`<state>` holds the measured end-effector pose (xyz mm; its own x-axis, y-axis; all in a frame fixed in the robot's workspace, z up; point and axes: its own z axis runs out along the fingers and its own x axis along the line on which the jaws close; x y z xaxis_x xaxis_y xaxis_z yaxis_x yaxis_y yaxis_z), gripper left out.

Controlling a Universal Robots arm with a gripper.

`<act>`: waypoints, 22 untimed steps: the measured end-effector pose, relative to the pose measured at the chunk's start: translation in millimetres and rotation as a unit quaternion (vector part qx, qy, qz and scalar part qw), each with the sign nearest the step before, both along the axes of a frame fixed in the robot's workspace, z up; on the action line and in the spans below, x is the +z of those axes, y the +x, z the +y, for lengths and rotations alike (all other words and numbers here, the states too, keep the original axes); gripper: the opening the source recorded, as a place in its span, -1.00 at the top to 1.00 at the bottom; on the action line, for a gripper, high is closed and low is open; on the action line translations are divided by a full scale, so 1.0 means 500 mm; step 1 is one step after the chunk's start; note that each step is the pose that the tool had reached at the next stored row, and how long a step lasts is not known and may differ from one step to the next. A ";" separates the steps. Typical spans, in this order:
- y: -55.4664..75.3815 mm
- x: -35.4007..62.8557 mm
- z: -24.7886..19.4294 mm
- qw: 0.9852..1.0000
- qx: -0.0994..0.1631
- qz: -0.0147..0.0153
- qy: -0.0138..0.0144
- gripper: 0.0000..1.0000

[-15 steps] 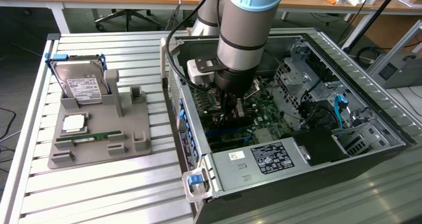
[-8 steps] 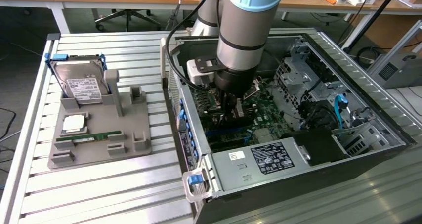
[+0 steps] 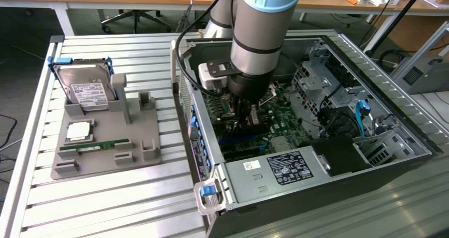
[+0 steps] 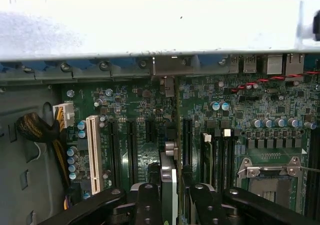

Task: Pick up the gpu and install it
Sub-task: 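Insert the gpu into the slot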

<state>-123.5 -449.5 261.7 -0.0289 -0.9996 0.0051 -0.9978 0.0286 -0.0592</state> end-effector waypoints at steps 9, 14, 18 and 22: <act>0.000 0.000 0.0001 1.000 -0.012 0.000 0.000 0.47; 0.000 0.000 0.0000 1.000 -0.021 0.000 0.000 0.47; 0.000 0.000 0.0001 1.000 -0.023 0.000 0.000 0.47; 0.000 0.000 0.0001 1.000 -0.024 0.000 -0.001 0.47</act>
